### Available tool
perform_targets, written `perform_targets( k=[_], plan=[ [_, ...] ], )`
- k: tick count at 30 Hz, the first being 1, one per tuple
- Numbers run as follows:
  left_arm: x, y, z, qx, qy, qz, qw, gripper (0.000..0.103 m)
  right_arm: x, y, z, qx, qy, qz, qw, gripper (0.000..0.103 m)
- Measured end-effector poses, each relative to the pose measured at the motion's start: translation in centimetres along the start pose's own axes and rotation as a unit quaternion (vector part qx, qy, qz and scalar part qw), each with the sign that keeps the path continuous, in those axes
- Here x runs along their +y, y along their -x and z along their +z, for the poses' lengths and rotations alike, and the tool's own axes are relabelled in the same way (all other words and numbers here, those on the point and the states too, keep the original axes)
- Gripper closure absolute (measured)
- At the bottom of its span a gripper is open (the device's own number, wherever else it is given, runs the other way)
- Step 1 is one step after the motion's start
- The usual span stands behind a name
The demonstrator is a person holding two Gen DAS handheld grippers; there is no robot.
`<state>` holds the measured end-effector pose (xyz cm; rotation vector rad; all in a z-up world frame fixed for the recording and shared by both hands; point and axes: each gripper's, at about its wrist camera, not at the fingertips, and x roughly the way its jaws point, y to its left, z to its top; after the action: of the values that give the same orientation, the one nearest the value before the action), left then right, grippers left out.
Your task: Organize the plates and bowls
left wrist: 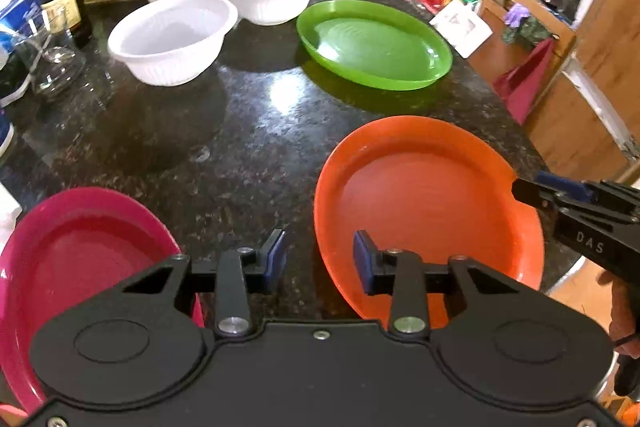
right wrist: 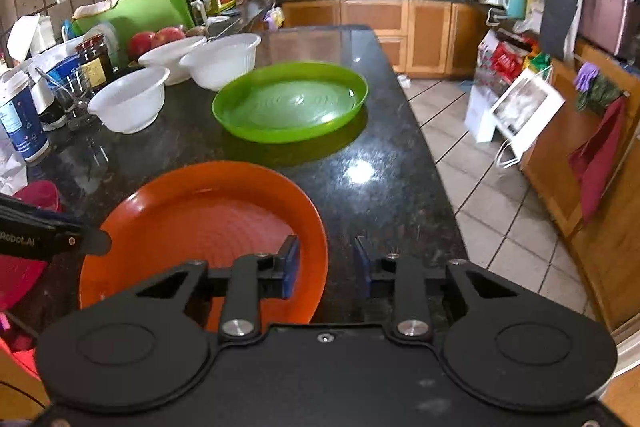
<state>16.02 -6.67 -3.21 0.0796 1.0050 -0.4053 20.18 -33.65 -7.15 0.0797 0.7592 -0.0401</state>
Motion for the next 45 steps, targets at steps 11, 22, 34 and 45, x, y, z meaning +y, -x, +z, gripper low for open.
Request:
perform_targets(
  k=[11, 22, 34, 45],
  plan=[
    [-2.1, -1.0, -1.0, -0.009, 0.004, 0.043, 0.9990, 0.059, -1.4, -1.7, 0.1, 0.015, 0.006, 0.054, 0.998, 0.094],
    [-5.2, -2.0, 0.5, -0.012, 0.020, 0.027, 0.9994, 0.062, -3.9, -1.5, 0.7, -0.002, 0.010, 0.050, 0.999, 0.094],
    [-8.4, -3.5, 2.0, -0.017, 0.009, 0.030, 0.9994, 0.062, -6.6, -1.8, 0.7, -0.010, -0.001, 0.037, 0.999, 0.094],
    [-9.3, -3.7, 2.1, -0.024, 0.008, 0.042, 0.9988, 0.062, -6.9, -2.5, 1.0, -0.019, -0.006, 0.049, 0.999, 0.090]
  ],
)
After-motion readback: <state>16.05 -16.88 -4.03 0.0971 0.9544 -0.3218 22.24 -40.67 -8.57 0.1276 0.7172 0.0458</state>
